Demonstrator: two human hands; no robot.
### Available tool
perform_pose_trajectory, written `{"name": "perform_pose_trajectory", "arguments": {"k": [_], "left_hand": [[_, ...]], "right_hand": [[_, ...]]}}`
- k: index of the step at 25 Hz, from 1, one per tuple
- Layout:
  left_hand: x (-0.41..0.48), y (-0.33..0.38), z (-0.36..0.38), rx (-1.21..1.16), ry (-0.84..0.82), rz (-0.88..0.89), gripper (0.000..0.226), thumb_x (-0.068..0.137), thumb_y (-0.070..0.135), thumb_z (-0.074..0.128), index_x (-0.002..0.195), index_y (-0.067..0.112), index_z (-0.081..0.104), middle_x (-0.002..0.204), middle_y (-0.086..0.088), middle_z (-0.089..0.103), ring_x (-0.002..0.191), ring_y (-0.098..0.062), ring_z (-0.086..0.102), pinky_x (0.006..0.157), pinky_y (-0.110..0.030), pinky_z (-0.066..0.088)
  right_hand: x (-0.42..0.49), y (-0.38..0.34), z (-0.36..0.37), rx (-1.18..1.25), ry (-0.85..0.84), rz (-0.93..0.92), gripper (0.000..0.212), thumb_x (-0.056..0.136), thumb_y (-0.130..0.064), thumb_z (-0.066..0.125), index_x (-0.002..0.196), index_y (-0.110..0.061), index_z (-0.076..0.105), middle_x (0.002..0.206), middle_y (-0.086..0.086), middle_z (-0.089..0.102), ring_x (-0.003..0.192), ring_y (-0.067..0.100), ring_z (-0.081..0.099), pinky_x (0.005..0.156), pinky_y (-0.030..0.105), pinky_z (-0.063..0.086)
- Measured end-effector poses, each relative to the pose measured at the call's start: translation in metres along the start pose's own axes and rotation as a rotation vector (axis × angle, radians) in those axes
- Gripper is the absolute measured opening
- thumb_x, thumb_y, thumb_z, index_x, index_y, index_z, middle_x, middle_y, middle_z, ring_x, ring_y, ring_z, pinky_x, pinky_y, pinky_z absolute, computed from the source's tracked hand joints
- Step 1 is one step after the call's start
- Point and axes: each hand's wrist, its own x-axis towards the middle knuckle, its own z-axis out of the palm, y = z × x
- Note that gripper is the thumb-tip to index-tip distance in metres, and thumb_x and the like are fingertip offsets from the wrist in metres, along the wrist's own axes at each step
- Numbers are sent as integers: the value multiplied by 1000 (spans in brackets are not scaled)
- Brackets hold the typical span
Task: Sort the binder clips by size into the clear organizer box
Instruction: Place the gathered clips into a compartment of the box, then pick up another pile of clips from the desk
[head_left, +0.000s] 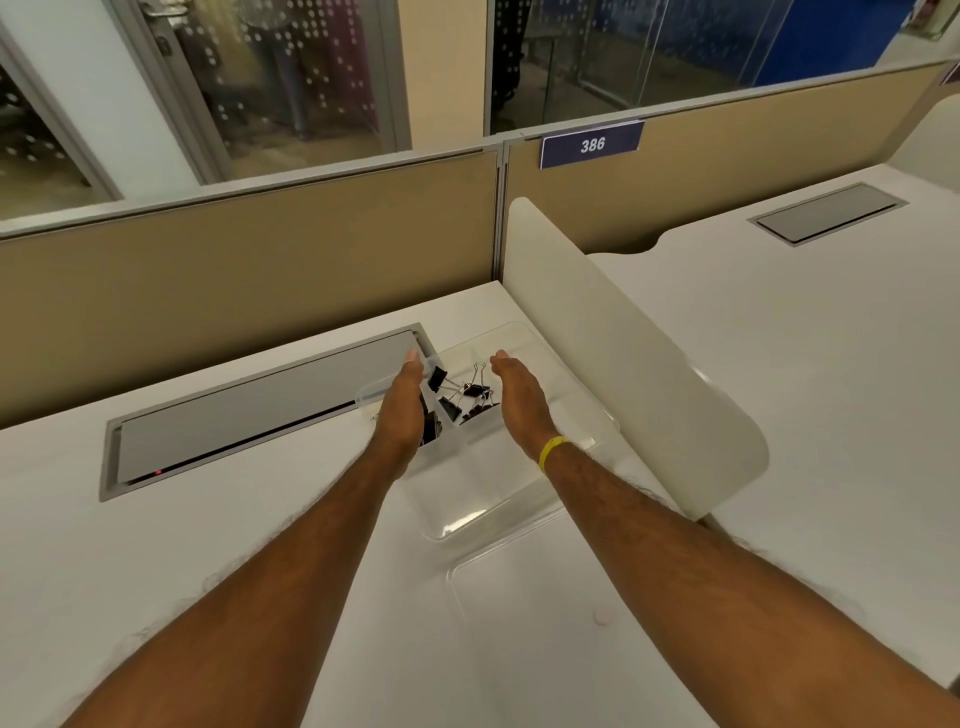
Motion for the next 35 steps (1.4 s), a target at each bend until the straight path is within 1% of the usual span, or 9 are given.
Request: {"name": "perform_pose_trajectory", "arguments": {"k": [2, 4, 6, 10, 17, 24, 29, 33, 35], "left_hand": [[-23, -2, -5, 19, -8, 48, 48, 103, 47, 20, 139, 24, 41, 126, 9, 48, 107, -2, 49, 93, -20, 34], [-44, -5, -12, 71, 0, 75, 39, 103, 44, 23, 130, 28, 46, 116, 10, 49, 94, 1, 50, 88, -20, 34], [-61, -14, -21, 181, 5, 124, 41, 103, 45, 26, 130, 27, 50, 123, 8, 52, 108, -6, 50, 93, -24, 31], [-91, -40, -44, 414, -42, 178, 60, 96, 58, 28, 143, 23, 42, 146, 2, 46, 134, -15, 41, 105, -27, 28], [-132, -73, -82, 691, -50, 175, 70, 93, 63, 31, 148, 20, 33, 155, -2, 34, 142, -18, 31, 115, -37, 23], [-184, -121, -150, 1152, -45, 272, 92, 78, 83, 9, 148, 27, 31, 158, 0, 27, 146, -20, 21, 117, -49, 20], [-205, -144, -175, 1210, -80, 205, 95, 76, 82, 6, 151, 26, 24, 161, 1, 16, 149, -20, 8, 120, -48, 9], [-202, -144, -182, 1211, -45, 199, 77, 90, 70, 24, 151, 24, 25, 161, -1, 17, 149, -20, 11, 119, -47, 11], [-182, -156, -235, 1184, -43, 143, 73, 92, 67, 27, 150, 23, 26, 160, -1, 19, 148, -21, 14, 119, -47, 15]], "right_hand": [[-17, -1, -3, -29, -4, -35, 35, 102, -34, 39, 126, -18, 58, 123, -4, 59, 117, 10, 50, 97, 21, 32], [-37, -1, -2, -75, -26, -82, 27, 103, -32, 40, 116, -20, 59, 112, -6, 60, 112, 13, 54, 93, 20, 35], [-58, 3, 3, -150, -72, -139, 25, 102, -32, 42, 117, -20, 59, 113, -6, 62, 111, 12, 55, 96, 22, 39], [-96, 24, 14, -412, -173, -224, 42, 99, -34, 48, 138, -16, 49, 140, 0, 52, 129, 12, 45, 108, 25, 33], [-159, 46, 35, -606, -252, -292, 50, 98, -35, 50, 144, -18, 39, 151, 2, 38, 141, 15, 31, 114, 28, 25], [-218, 73, 67, -783, -301, -374, 61, 96, -38, 52, 150, -21, 28, 161, 0, 19, 148, 15, 13, 121, 34, 17], [-237, 95, 77, -864, -350, -339, 66, 95, -40, 51, 152, -21, 23, 162, 0, 14, 149, 15, 9, 120, 30, 11], [-232, 96, 81, -900, -344, -335, 70, 93, -37, 56, 152, -17, 24, 161, 3, 16, 149, 18, 12, 121, 32, 13], [-217, 97, 137, -923, -394, -305, 71, 91, -35, 60, 150, -15, 27, 159, 6, 22, 147, 20, 17, 120, 32, 16]]}}
